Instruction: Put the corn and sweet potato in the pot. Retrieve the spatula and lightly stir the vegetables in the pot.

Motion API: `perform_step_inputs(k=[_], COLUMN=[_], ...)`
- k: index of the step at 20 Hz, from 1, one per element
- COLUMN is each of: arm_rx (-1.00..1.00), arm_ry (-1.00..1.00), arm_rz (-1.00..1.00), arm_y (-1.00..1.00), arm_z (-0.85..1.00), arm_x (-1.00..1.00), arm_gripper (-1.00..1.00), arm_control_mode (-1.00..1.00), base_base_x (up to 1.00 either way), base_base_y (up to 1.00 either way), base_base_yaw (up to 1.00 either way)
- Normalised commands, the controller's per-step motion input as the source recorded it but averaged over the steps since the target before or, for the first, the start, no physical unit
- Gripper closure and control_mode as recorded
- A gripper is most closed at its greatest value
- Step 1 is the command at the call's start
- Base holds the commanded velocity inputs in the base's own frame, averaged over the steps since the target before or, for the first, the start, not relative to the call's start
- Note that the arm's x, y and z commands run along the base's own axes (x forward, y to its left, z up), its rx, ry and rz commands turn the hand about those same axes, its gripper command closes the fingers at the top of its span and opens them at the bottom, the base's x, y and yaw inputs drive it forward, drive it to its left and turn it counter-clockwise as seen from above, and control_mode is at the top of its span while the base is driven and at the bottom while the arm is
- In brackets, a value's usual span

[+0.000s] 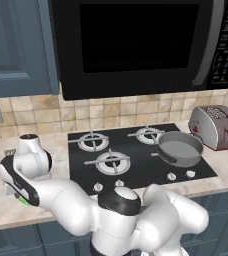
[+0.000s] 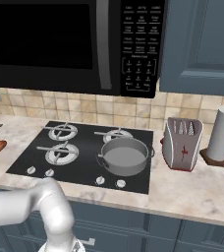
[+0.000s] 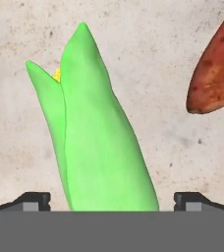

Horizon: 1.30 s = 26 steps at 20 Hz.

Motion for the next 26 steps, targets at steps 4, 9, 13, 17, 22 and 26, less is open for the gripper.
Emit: perform_step_inputs(k=[4,9,13,17,22,26], arm_rx=[-0.02,-0.01,0.00,0.00,0.00,0.00], arm_ry=[0.00,0.00,0.01,0.00,0.00,0.00], arm_rz=[0.00,0.00,0.00,0.00,0.00,0.00], arm_y=[0.20,0.07,0.04,0.00,0.00,0.00], arm_z=[-0.18,-0.30,-0.14,0.00,0.00,0.00], arm_x=[0.00,0.00,0.00,0.00,0.00,0.00], arm_gripper=[-1.00,-1.00,-1.00,-1.00,1.00,1.00], arm_control_mode=[-1.00,-1.00,-1.00,-1.00,-1.00,-1.00], base_base_x=[0.00,0.00,0.00,0.00,0.00,0.00], base_base_y=[0.00,0.00,0.00,0.00,0.00,0.00], base_base_yaw=[0.00,0.00,0.00,0.00,0.00,0.00])
